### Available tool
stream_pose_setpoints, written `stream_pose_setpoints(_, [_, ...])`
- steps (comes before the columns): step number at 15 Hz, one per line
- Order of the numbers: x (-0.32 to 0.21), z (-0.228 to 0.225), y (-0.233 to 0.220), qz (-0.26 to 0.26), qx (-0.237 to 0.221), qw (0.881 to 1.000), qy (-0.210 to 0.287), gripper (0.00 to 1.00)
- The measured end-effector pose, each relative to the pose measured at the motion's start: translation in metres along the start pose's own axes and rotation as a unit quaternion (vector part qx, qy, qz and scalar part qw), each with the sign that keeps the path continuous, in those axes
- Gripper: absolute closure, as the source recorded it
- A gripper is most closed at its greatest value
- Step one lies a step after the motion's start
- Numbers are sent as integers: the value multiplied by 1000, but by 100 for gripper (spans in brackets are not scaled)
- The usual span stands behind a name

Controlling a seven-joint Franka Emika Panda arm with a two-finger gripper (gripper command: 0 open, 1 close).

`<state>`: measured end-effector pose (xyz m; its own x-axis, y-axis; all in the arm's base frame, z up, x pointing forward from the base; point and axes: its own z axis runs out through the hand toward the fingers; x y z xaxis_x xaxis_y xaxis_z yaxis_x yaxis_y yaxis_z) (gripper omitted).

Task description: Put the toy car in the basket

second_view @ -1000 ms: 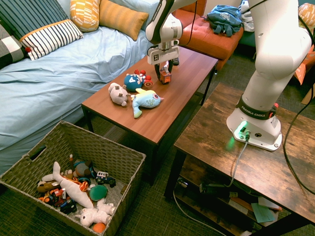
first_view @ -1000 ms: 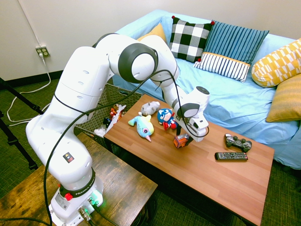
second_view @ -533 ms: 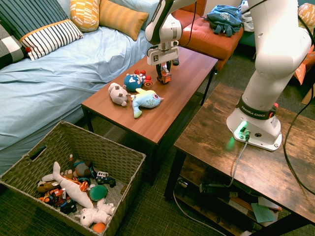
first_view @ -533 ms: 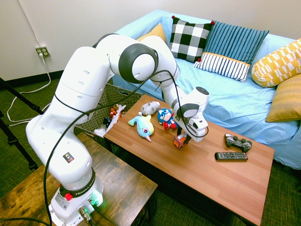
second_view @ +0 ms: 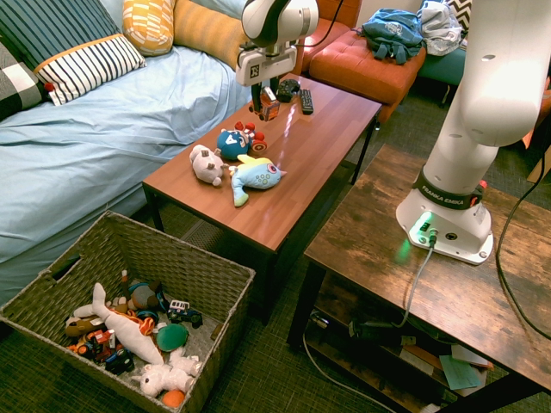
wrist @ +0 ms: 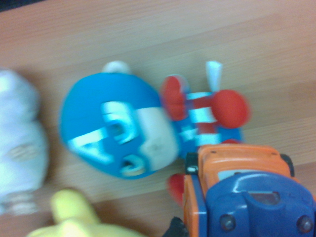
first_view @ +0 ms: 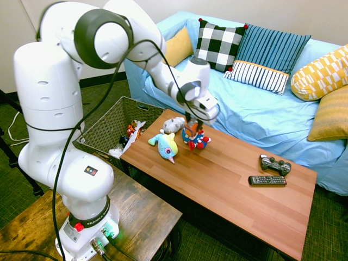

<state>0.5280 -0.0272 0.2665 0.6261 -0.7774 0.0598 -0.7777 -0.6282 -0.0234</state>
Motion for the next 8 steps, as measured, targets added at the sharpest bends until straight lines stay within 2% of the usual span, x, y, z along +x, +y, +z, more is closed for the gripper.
stream_pose_setpoints(3, [-128, -47, -53, -68, -21, 997, 31, 100])
stream_pose_setpoints(6, [-300, -99, -110, -126, -33, 991, 44, 100])
stream_pose_setpoints(7, [-363, -111, -127, -145, -36, 988, 47, 100])
stream_pose_setpoints(8, [-404, -112, -142, -158, -42, 985, 47, 100])
